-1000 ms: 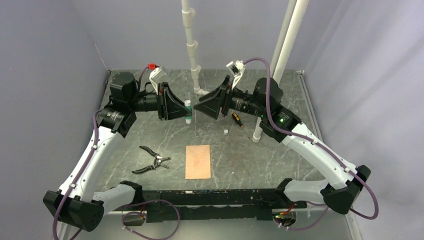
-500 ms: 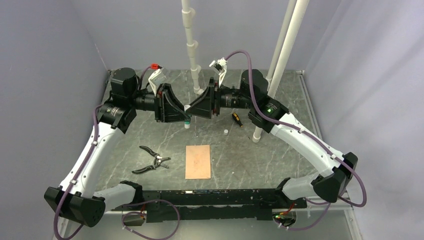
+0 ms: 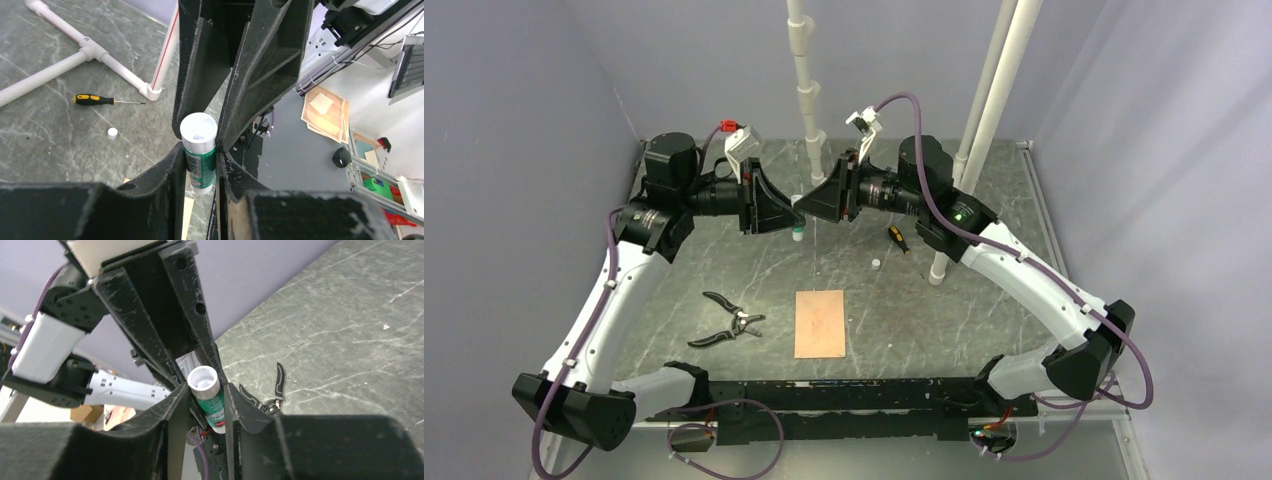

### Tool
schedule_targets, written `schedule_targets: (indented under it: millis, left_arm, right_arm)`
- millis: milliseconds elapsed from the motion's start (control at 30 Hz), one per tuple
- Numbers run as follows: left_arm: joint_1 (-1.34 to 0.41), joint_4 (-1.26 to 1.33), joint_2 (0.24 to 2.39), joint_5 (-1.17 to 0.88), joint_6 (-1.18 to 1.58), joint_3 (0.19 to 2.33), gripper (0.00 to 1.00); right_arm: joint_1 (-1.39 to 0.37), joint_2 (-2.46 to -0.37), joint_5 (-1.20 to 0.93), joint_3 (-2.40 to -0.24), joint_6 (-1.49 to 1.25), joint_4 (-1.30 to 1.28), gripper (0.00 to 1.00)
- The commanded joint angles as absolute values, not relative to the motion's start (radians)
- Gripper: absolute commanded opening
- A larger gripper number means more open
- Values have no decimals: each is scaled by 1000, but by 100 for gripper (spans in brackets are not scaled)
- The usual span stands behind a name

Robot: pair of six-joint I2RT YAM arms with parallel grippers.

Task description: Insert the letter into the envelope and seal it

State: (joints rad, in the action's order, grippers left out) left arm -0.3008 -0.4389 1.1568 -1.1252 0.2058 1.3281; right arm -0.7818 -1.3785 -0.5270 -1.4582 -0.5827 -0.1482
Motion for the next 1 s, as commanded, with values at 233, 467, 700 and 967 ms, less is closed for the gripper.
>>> schedule_targets:
  millis: [233, 467, 700, 967]
  left_arm:
    - [-310, -428, 1146, -1105, 180, 1349, 2]
    - [-310, -431, 1144, -1131, 178, 1346, 2]
    - [-309, -536, 1159, -1342, 112, 1397, 2]
    - [-310, -513, 1146, -1553, 87, 1390, 2]
  right_arm:
    - [-807, -1424, -399, -1497, -676, -115, 36]
    - [-807, -1413, -495, -1491, -597, -97, 7]
    - [-773, -1357, -764, -1448, -386, -36, 0]
    - [-747, -1365, -1221, -1481, -286, -33, 0]
